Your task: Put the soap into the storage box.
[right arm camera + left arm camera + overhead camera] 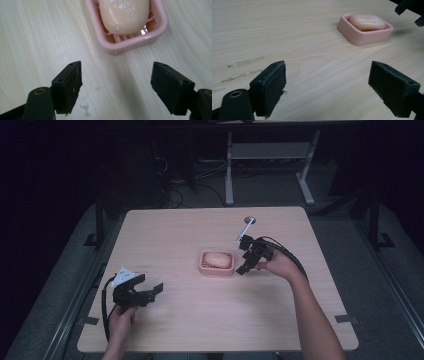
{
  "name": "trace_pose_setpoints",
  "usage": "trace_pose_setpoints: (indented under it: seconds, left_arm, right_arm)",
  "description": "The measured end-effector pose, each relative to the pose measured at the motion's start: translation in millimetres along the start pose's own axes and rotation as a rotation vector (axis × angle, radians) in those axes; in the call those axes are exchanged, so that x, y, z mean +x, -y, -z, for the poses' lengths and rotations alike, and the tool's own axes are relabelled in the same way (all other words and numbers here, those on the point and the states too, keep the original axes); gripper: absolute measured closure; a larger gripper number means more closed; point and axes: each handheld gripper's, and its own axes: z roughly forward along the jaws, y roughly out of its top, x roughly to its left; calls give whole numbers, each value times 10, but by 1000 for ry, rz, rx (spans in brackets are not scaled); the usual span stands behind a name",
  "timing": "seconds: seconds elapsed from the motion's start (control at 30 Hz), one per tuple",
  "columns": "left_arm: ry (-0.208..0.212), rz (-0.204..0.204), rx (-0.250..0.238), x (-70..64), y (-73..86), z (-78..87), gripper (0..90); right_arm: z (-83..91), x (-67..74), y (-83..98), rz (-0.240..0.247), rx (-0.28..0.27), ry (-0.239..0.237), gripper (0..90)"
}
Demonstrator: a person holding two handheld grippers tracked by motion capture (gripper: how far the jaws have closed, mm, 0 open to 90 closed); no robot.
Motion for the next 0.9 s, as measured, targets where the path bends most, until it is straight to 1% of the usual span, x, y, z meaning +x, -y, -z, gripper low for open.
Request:
trace_pose_setpoints:
  seconds: [0.07, 0.1, 0.3, 0.4, 0.47, 0.77, 0.83, 0.9]
  left_arm:
    - [-1, 1, 1, 0, 0, 0, 143]
    - [0, 1, 0, 0, 0, -1, 142]
    - [0, -1, 0, -3, 1, 1, 143]
    - [-1, 1, 1, 0, 1, -1, 142]
    - [-1, -3, 4, -1, 1, -1, 142]
    - [2, -8, 4, -10, -1, -4, 142]
    - [2, -10, 5, -10, -1, -6, 142]
    - [2, -12, 10, -10, -3, -3, 142]
  right_arm:
    - [11, 7, 22, 3, -10, 6, 245]
    - [19, 10, 32, -3, -15, 1, 245]
    - [28, 17, 105, -11, -23, 0, 245]
    - [23, 26, 149, -9, -19, 0, 245]
    - [24, 28, 170, -18, -9, -4, 245]
    - [37, 49, 280, -28, -31, -5, 246]
    - [34, 56, 306, -34, -32, -5, 245]
    - [25, 61, 322, -39, -21, -11, 244]
